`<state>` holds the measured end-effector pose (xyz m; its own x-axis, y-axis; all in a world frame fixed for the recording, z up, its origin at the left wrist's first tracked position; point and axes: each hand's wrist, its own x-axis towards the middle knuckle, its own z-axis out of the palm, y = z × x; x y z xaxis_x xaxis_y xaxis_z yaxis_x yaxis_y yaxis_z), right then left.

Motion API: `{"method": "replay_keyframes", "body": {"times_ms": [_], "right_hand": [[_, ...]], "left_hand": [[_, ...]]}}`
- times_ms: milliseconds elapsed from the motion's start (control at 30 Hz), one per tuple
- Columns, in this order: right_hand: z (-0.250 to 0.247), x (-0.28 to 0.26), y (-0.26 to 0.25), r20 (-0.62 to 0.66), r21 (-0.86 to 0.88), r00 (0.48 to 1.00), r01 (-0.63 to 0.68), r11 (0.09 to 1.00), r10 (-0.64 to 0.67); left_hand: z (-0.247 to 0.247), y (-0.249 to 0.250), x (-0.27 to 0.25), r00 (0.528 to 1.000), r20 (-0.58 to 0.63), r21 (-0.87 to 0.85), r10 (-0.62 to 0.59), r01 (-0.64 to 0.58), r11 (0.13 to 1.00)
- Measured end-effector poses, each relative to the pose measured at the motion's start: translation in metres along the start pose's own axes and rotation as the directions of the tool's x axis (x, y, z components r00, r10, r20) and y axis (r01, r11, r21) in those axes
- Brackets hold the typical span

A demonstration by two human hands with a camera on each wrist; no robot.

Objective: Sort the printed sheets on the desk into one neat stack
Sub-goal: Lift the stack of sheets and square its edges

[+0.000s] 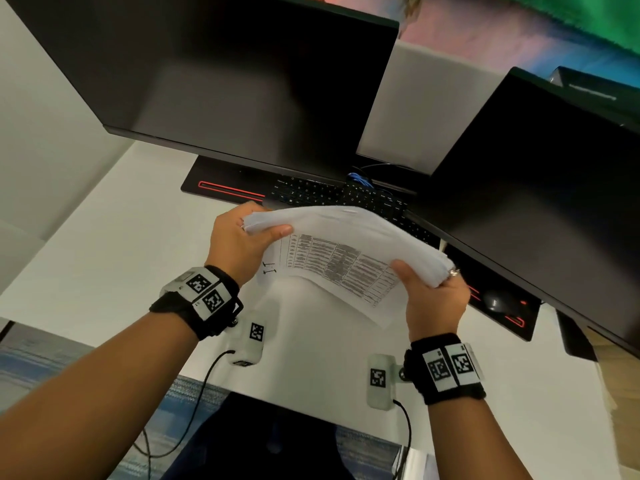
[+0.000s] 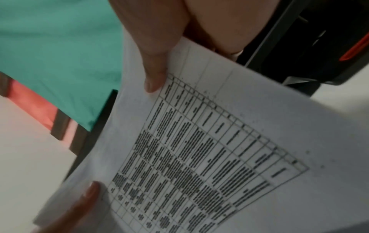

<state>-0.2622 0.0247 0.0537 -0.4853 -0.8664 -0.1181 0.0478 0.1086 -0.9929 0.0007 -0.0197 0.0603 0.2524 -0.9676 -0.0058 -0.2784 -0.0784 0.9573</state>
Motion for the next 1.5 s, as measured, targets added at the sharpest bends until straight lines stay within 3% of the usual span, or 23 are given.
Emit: {"method": "replay_keyframes", "body": {"times_ms": [100,200,333,467,567,633,867,1233,1500], "right_hand": [[-0.002,-0.012,0.005,-0.001,0.065,0.999,0.033,0.997,-0.033],[-0.002,-0.022,0.021,0.016,0.005,0.999,-0.028,1.0,0.028],[0.002,-0.021,0.018,0.03,-0.017,0.997,-0.068,0.998,0.068],[-0.005,-0.028,0.015,-0.055,-0.035,0.998,0.02,0.999,-0.022],[-0.008,-0.036,0.019,-0.058,0.046,0.996,-0.067,0.997,0.07],[-0.004,-0.036,0.012,-0.061,0.104,0.997,-0.044,0.994,0.051],[0.008,-0.026,0.003,-0.17,0.156,0.985,0.049,0.987,-0.022],[0.01,-0.026,-0.004,-0.231,0.115,0.969,0.115,0.987,-0.086],[0.005,-0.028,-0.003,-0.213,0.211,0.976,0.079,0.974,-0.033]], "left_hand": [[-0.003,-0.007,-0.017,0.993,-0.009,0.044,0.118,-0.118,0.992],[-0.005,-0.035,-0.033,0.994,0.093,-0.047,0.059,-0.055,0.997],[0.002,-0.032,-0.029,1.0,0.027,0.0,-0.004,0.004,1.0],[0.002,-0.017,-0.033,0.998,0.013,-0.02,0.068,-0.068,0.997],[0.001,-0.028,-0.043,0.991,0.055,-0.125,0.122,-0.115,0.985],[0.004,-0.029,-0.044,0.991,0.02,-0.182,0.132,-0.126,0.975],[0.013,-0.017,-0.026,0.991,-0.115,-0.154,0.066,-0.083,0.985],[0.013,-0.013,-0.017,0.992,-0.126,-0.185,-0.024,0.0,0.983],[0.016,-0.013,-0.014,0.992,-0.126,-0.165,-0.031,0.01,0.986]]}}
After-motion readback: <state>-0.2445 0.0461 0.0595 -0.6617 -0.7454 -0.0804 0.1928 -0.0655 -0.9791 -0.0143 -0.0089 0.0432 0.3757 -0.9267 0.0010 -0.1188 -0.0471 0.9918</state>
